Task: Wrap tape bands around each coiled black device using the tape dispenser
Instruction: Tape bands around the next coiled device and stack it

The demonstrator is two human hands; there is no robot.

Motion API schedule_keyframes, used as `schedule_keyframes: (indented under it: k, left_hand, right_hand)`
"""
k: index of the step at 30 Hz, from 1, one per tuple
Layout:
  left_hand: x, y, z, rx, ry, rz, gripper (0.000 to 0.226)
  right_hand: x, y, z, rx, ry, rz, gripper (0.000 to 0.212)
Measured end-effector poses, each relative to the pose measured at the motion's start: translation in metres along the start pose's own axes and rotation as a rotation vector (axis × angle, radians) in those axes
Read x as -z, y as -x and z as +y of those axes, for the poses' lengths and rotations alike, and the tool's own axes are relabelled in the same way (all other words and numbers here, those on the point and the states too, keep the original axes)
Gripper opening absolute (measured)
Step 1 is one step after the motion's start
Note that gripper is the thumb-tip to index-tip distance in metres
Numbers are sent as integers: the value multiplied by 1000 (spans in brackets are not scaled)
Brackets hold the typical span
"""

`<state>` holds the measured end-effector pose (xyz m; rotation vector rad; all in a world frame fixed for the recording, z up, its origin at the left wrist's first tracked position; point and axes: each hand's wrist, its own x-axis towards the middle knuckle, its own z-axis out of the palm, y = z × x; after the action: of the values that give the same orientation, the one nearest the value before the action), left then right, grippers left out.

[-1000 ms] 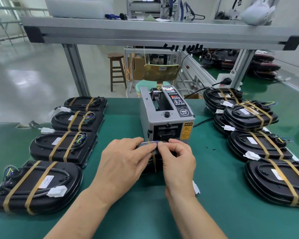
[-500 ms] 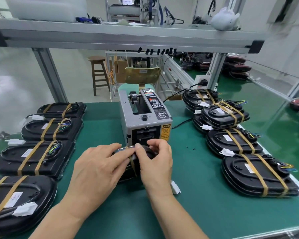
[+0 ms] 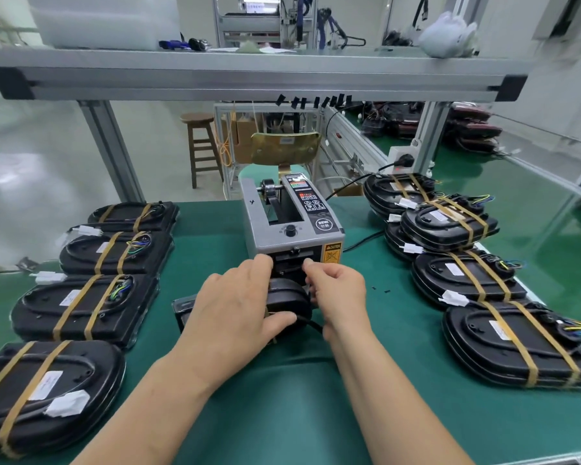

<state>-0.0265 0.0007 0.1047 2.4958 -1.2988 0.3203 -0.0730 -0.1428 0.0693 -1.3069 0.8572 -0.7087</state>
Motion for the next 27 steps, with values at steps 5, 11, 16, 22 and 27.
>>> schedule_keyframes:
  k: [5, 11, 16, 22, 27]
  left_hand:
    - [-6, -15, 5, -23, -179, -118, 63]
    - [-7, -8, 1, -31, -94, -121, 58]
    - [-3, 2, 1, -38, -63, -115, 50]
    - [13, 10, -7, -59, 166, -23, 42]
    - [15, 17, -6, -106, 223, 15, 50]
  right_hand:
    - [-3, -4, -5, -58, 8, -1, 14]
    - [-11, -4, -3, -54, 36, 78, 24]
    - [-16, -1, -2, -18, 95, 132, 21]
    - [7, -5, 1, -51, -195, 90, 31]
    - [11, -1, -8, -15, -89, -61, 22]
